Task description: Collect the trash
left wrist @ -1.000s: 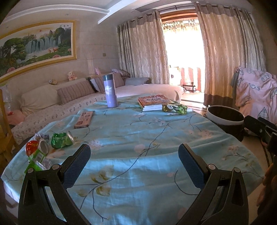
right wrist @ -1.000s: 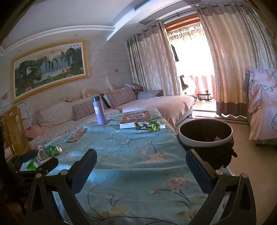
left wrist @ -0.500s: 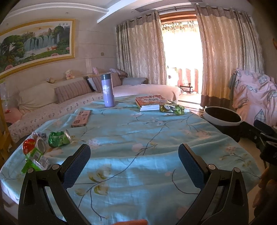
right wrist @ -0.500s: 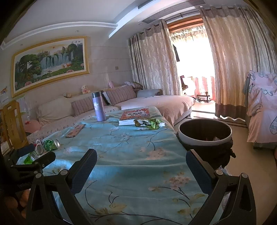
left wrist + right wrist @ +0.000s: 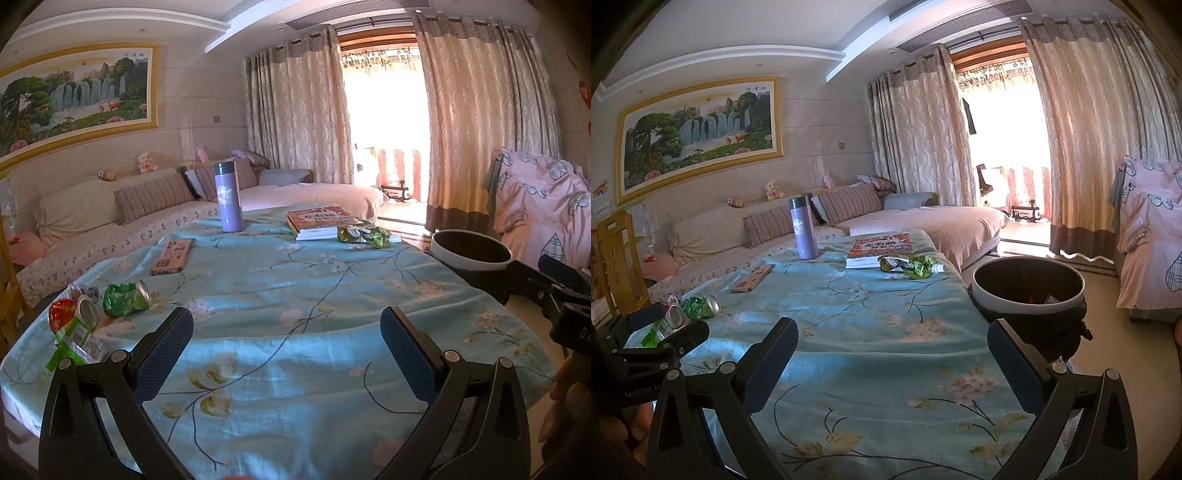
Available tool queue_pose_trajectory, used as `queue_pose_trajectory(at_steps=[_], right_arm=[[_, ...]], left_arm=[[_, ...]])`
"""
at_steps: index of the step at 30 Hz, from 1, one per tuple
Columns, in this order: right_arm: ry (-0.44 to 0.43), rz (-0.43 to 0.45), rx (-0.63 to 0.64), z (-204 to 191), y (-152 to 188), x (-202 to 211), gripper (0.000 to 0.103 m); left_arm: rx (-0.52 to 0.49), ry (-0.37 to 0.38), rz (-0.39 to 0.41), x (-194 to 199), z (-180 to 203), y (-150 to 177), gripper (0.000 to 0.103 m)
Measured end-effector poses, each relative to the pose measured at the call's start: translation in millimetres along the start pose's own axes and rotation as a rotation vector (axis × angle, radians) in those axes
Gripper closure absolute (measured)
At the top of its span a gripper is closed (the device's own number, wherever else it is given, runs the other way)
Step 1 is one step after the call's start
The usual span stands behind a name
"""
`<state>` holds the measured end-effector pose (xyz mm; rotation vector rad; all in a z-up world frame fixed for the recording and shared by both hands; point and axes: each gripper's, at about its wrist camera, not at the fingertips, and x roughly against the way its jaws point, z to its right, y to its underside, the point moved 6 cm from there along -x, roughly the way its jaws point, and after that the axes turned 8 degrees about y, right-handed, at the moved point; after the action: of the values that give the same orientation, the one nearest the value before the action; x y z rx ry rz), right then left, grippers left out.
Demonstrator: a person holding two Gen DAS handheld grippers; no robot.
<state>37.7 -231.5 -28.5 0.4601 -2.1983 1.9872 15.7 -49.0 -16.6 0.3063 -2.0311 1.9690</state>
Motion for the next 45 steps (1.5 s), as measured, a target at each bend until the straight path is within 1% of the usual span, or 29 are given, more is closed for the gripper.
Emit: queue_pose_trajectory(at_steps=[21, 45], right_arm=[[-0.003, 0.001, -0.014, 3.5, 0.9, 2.2, 0.000], [-0.017, -0.007, -0.003, -1.1, -0.2, 3.0, 0.000]], left_arm=[[-0.006, 0.011, -0.008, -1.1, 5.1, 1.4, 0.000], [-0.008, 0.019, -0.015, -5.8, 4.1, 5.0, 0.000]])
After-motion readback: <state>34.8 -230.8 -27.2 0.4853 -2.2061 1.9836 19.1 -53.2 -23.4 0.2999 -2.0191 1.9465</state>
